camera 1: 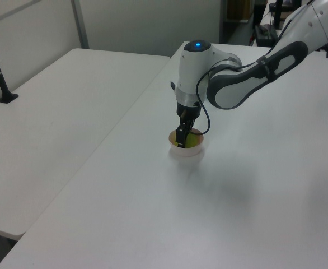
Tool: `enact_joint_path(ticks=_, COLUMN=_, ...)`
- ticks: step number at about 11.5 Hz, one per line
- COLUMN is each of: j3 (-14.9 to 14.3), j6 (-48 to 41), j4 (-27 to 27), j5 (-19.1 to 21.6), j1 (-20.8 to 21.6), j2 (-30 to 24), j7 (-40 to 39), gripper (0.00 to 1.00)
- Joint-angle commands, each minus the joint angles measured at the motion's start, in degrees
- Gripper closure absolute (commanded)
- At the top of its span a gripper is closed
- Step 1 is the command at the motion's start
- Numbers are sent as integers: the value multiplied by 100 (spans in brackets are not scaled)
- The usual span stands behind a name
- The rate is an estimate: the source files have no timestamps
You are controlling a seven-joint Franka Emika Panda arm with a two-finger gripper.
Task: Place the pear in the bowl
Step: 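Lower the pear into the pink bowl and open the gripper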
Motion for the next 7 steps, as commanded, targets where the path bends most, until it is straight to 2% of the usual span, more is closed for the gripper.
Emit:
enact_joint_path(ticks=1, j3=-42, j6=159, j4=-106, j5=-110, j1=33, j2=-63, j7=106, gripper=0)
enact_joint_path(ticks=4, j3=-59, j6=36, j4=-97, j5=-102, j1=-46, j2=-351, j7=79, gripper=0)
enact_joint_path(ticks=7, j3=-59, j6=-674, j4=-88, j5=-102, j1=-230, j2=-939, j7=18, gripper=0)
